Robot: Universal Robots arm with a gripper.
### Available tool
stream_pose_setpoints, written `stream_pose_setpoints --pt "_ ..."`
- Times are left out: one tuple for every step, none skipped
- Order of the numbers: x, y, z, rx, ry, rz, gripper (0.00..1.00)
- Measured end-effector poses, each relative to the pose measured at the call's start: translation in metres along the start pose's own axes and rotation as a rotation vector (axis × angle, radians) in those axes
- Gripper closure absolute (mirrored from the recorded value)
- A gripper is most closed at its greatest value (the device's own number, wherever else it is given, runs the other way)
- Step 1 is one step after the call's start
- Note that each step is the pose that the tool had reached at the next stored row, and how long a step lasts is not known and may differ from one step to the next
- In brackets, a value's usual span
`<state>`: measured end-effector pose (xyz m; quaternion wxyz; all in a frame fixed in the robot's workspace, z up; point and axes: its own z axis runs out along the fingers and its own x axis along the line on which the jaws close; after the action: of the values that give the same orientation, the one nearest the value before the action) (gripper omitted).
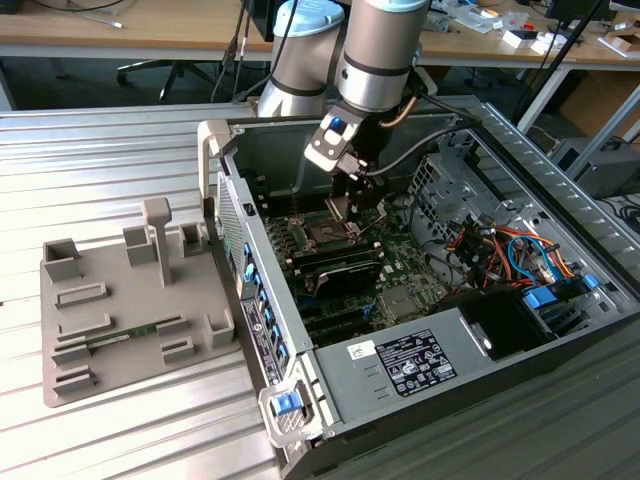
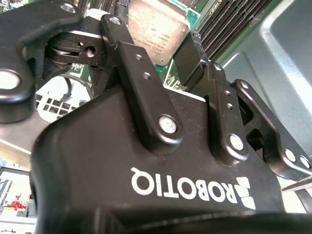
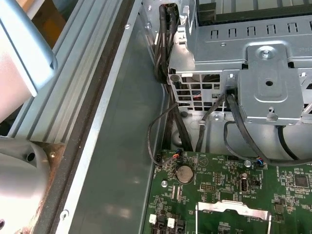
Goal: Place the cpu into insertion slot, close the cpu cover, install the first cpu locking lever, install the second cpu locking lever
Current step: 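Place the cpu into insertion slot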
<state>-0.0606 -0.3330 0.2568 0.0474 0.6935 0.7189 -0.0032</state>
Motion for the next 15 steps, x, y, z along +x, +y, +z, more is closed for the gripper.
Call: stream_pose_setpoints --pt "0.0000 -0.0001 0.0003 0.0000 0.0000 0.000 0.46" --pt "0.0000 -0.0001 0.0005 0.0000 0.0000 0.000 0.46" --pt "0.0001 -0.0002 0.0007 -0.0001 0.0000 0.000 0.46" --pt "0.0001 -0.0003 0.0011 0.0000 0.0000 0.000 0.46" --pt "0.0001 -0.0004 0.0015 0.0000 0.0000 0.000 0.46" --pt "0.0001 -0.0005 0.0019 0.0000 -0.0001 0.000 0.46" --pt "0.0002 -0.0006 0.0021 0.0000 0.0000 0.000 0.46" --pt "0.0002 -0.0006 0.0024 0.0000 0.0000 0.000 0.46" --pt "0.0002 -0.0007 0.0027 0.0000 0.0000 0.000 0.46" --pt "0.0002 -0.0008 0.0029 0.0000 0.0000 0.000 0.46" --pt "0.0003 -0.0009 0.0033 0.0000 0.0001 0.000 0.46" --pt "0.0003 -0.0010 0.0036 0.0000 0.0000 0.000 0.46" --pt "0.0003 -0.0011 0.0038 0.0000 0.0000 0.000 0.46" --pt "0.0003 -0.0011 0.0040 0.0000 0.0000 0.000 0.46" --pt "0.0004 -0.0012 0.0044 0.0000 0.0000 0.000 0.46"
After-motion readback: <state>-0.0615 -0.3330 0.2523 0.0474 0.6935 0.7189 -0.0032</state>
